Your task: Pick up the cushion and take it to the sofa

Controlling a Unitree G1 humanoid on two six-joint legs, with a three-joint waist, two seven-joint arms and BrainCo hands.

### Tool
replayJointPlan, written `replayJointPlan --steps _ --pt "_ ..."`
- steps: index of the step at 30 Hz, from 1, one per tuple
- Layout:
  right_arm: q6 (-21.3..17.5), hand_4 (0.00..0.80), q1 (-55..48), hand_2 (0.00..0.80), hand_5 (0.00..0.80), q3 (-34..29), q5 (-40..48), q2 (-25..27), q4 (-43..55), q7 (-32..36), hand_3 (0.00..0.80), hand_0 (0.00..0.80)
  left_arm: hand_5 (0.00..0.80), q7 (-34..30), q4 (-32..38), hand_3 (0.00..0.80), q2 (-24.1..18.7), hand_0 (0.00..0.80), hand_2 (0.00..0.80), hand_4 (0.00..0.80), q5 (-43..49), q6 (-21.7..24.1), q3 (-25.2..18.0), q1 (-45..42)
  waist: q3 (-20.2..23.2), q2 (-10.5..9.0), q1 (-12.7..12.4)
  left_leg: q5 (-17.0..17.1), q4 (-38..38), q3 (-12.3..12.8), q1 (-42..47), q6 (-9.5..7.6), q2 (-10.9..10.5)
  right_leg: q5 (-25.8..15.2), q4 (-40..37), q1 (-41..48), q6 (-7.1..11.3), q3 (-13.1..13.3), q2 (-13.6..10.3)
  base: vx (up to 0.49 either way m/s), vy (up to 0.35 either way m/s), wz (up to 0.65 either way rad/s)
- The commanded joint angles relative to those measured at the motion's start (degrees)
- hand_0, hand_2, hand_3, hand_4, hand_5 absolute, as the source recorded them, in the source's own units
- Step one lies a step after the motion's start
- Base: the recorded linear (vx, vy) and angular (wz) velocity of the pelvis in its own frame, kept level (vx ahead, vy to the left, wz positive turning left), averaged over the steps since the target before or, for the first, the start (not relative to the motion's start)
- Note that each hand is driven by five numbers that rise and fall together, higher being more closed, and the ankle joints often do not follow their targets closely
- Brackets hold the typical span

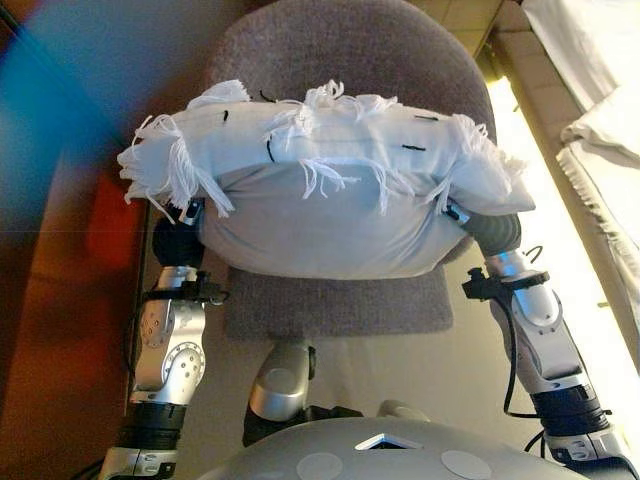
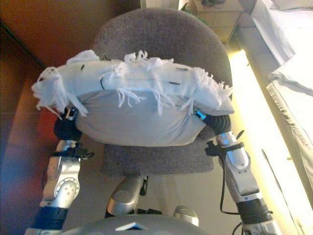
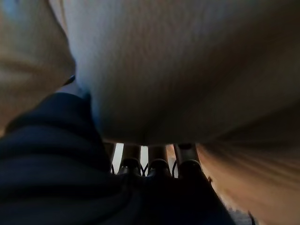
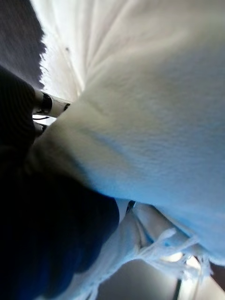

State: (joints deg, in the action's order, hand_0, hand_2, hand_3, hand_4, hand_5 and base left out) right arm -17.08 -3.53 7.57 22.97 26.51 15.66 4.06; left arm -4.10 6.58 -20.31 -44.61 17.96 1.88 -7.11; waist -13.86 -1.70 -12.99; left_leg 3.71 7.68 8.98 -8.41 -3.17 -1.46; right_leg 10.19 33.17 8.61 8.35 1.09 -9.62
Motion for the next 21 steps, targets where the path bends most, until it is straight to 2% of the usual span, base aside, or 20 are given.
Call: replayJointPlan --steps 1,3,5,6,8,9,11,13,16,21 --pt "-3.6 0.800 -1.0 0.800 0.800 2.7 -2.7 -1.7 4.6 -1.0 0.800 0.800 0.800 -3.1 8.6 0.800 -2.2 0.800 0.800 0.800 1.3 0.2 3.9 -2.5 10.0 -1.29 2.9 7.6 -6.5 -7.9 -3.0 1.48 -0.8 -17.0 -4.9 -0.3 -0.12 -3.6 4.0 0.445 0.043 -0.05" --pt "-3.4 0.800 -0.8 0.800 0.800 2.5 -2.1 -1.2 3.7 -1.9 0.800 0.800 0.800 -2.5 7.6 0.800 -2.7 0.800 0.800 0.800 3.0 -1.3 3.9 -1.5 8.8 -0.69 5.4 7.2 -8.5 -9.0 1.2 1.79 -1.0 -15.1 -11.9 -6.7 -1.14 -6.6 4.0 0.386 -0.024 0.29" --pt "-2.6 0.800 0.1 0.800 0.800 2.3 -0.7 -0.3 2.1 -3.3 0.800 0.800 0.800 -1.2 6.5 0.800 -3.1 0.800 0.800 0.800 3.4 -2.3 4.7 0.1 7.7 -0.36 7.4 5.9 -9.7 -10.8 5.2 2.42 -0.9 -16.4 -19.8 -10.8 -1.80 -8.2 3.1 0.303 -0.136 0.49" --pt "-2.3 0.800 0.9 0.800 0.800 2.6 -0.9 0.1 0.5 -5.0 0.800 0.800 0.800 -0.2 5.3 0.800 -3.5 0.800 0.800 0.800 4.4 -3.5 5.8 1.4 7.0 -0.20 9.0 4.3 -10.2 -12.3 7.8 2.66 -0.7 -18.0 -24.3 -13.3 -1.73 -7.7 2.8 0.268 -0.185 0.48" --pt "0.0 0.800 3.4 0.800 0.800 3.8 -0.9 0.1 -1.7 -7.8 0.800 0.800 0.800 1.8 4.4 0.800 -3.9 0.800 0.800 0.800 5.4 -4.4 7.5 3.6 6.0 -0.14 10.2 2.0 -9.9 -13.8 9.9 2.65 -0.5 -20.2 -24.5 -15.1 -1.25 -6.2 2.3 0.212 -0.169 0.92" --pt "0.9 0.800 4.6 0.800 0.800 3.8 0.2 0.1 -3.5 -8.3 0.800 0.800 0.800 1.8 3.4 0.800 -3.8 0.800 0.800 0.800 5.6 -5.9 7.9 4.5 6.4 0.15 9.9 1.9 -10.0 -14.4 10.1 3.07 0.5 -17.2 -26.3 -13.2 -1.75 -6.7 2.8 0.185 -0.150 1.06" --pt "3.0 0.800 6.5 0.800 0.800 4.9 1.7 -0.6 -6.6 -8.9 0.800 0.800 0.800 2.8 0.6 0.800 -2.8 0.800 0.800 0.800 6.4 -6.3 10.2 6.2 7.1 -0.25 9.7 2.0 -10.0 -15.0 10.6 3.77 0.8 -17.5 -31.0 -9.9 -1.79 -6.7 3.2 0.200 -0.143 0.66" --pt "6.1 0.800 8.6 0.800 0.800 6.1 1.6 -0.8 -9.3 -8.8 0.800 0.800 0.800 4.9 -1.1 0.800 -1.3 0.800 0.800 0.800 5.8 -8.1 11.6 7.1 8.4 -0.55 8.9 1.5 -9.3 -14.2 10.7 4.95 1.4 -18.0 -35.1 -6.7 -2.19 -7.2 3.1 0.196 -0.095 0.41" --pt "9.3 0.800 10.4 0.800 0.800 7.0 1.6 -1.1 -11.2 -9.0 0.800 0.800 0.800 6.4 -3.5 0.800 0.2 0.800 0.800 0.800 6.2 -9.8 11.8 7.9 9.3 -0.29 8.4 1.2 -9.0 -13.5 10.6 5.82 2.4 -17.8 -37.1 -4.8 -2.77 -7.4 3.1 0.148 -0.023 0.05" --pt "11.8 0.800 11.6 0.800 0.800 6.5 1.9 -1.7 -14.1 -8.2 0.800 0.800 0.800 7.6 -6.9 0.800 1.7 0.800 0.800 0.800 7.8 -11.5 12.3 9.4 10.6 0.00 8.6 1.4 -11.1 -12.3 11.2 6.24 3.5 -17.0 -38.2 -4.1 -2.99 -7.6 3.1 0.123 0.008 -0.06"
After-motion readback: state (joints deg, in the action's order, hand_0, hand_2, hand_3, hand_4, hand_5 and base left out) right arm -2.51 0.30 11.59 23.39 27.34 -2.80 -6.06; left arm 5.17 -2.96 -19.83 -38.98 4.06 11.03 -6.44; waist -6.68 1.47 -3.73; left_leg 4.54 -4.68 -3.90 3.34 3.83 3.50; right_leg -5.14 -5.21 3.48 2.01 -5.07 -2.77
